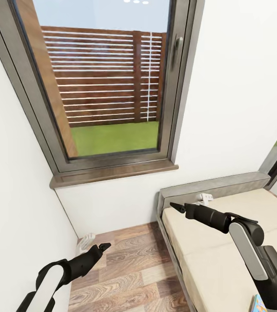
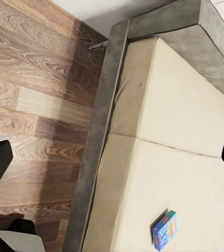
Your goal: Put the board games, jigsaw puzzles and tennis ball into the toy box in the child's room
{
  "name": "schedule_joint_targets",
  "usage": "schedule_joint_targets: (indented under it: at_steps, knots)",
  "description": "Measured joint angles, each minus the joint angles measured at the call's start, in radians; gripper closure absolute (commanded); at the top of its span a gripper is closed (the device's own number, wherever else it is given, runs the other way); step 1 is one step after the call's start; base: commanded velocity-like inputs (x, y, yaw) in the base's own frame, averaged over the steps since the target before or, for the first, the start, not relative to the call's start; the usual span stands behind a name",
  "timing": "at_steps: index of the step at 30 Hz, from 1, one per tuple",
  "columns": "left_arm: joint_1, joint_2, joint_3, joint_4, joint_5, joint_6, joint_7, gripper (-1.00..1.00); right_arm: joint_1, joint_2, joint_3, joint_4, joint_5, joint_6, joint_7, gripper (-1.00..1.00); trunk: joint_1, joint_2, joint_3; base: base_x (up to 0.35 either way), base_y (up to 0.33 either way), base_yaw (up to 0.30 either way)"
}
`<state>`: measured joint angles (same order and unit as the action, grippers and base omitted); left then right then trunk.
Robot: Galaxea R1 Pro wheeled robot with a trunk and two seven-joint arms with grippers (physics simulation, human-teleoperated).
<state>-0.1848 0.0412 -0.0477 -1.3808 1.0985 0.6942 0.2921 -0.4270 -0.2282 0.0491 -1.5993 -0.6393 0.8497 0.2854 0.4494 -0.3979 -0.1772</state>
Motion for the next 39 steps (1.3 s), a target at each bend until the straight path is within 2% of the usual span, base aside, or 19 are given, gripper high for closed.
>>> schedule_joint_targets:
  at_steps: [7, 16, 39]
  knots:
    - [0.000, 0.000, -0.001, 0.000, 0.000, 0.000, -0.001, -1.00, 0.000, -0.001, 0.000, 0.000, 0.000, 0.000, 0.000, -1.00, 0.000, 0.000, 0.000, 0.048, 0.001, 0.000]
    - [0.000, 0.000, -0.001, 0.000, 0.000, 0.000, -0.001, -1.00, -0.001, 0.000, 0.000, 0.000, 0.001, 0.001, 0.000, -1.00, 0.000, 0.000, 0.000, 0.189, 0.000, -0.054]
    - [-0.001, -0.001, -0.002, 0.000, 0.001, 0.000, -0.001, -1.00, -0.002, 0.001, 0.000, 0.000, 0.001, 0.002, 0.000, -1.00, 0.000, 0.000, 0.000, 0.039, 0.000, -0.242]
